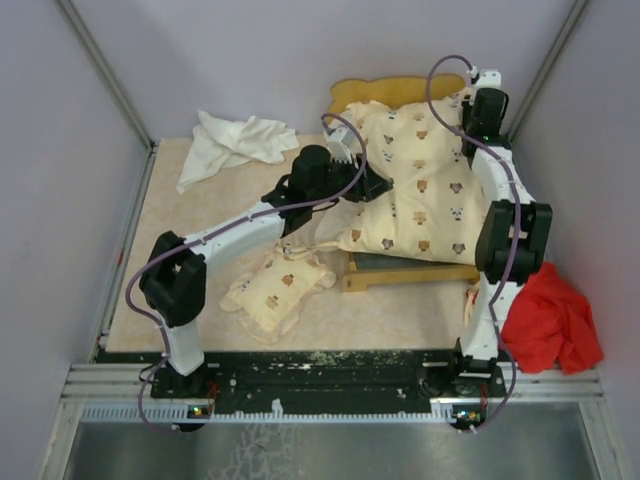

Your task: Set up the pet bed

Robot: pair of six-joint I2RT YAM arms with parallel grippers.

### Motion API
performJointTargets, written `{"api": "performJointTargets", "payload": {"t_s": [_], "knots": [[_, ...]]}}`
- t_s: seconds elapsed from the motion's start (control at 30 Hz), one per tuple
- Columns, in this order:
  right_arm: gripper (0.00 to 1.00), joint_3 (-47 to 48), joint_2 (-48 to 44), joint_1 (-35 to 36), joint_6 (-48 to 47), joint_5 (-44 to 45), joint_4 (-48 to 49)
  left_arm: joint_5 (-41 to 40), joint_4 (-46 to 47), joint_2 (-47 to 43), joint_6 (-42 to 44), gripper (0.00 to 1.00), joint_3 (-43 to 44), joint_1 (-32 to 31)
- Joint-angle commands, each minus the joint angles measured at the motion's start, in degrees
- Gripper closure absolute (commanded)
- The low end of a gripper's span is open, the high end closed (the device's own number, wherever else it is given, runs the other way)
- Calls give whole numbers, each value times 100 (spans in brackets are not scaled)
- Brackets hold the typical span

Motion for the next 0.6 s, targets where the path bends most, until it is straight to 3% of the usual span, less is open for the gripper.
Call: {"api": "performJointTargets", "payload": {"t_s": [0.0,0.07,0.13,0.17,0.23,0.37,0.57], "knots": [[59,1537,290,-161,688,707,-722,-684,-990,-308,1005,44,279,191],[43,1874,277,-148,1469,1147,-1505,-1157,-1180,-430,1312,34,284,261],[27,2063,152,-141,2193,1249,-2316,-1557,-1460,-399,1671,33,513,392],[25,2058,42,-125,2556,1288,-2716,-1777,-1634,-336,1761,34,658,498],[24,1787,-302,-95,3188,1341,-3266,-1983,-1828,-153,1617,37,801,819],[24,989,-1250,-23,4507,1300,-4152,-969,-1624,261,993,46,769,1566],[27,-480,-2861,663,6551,1493,-5627,172,-920,992,1051,46,1010,1750]]}}
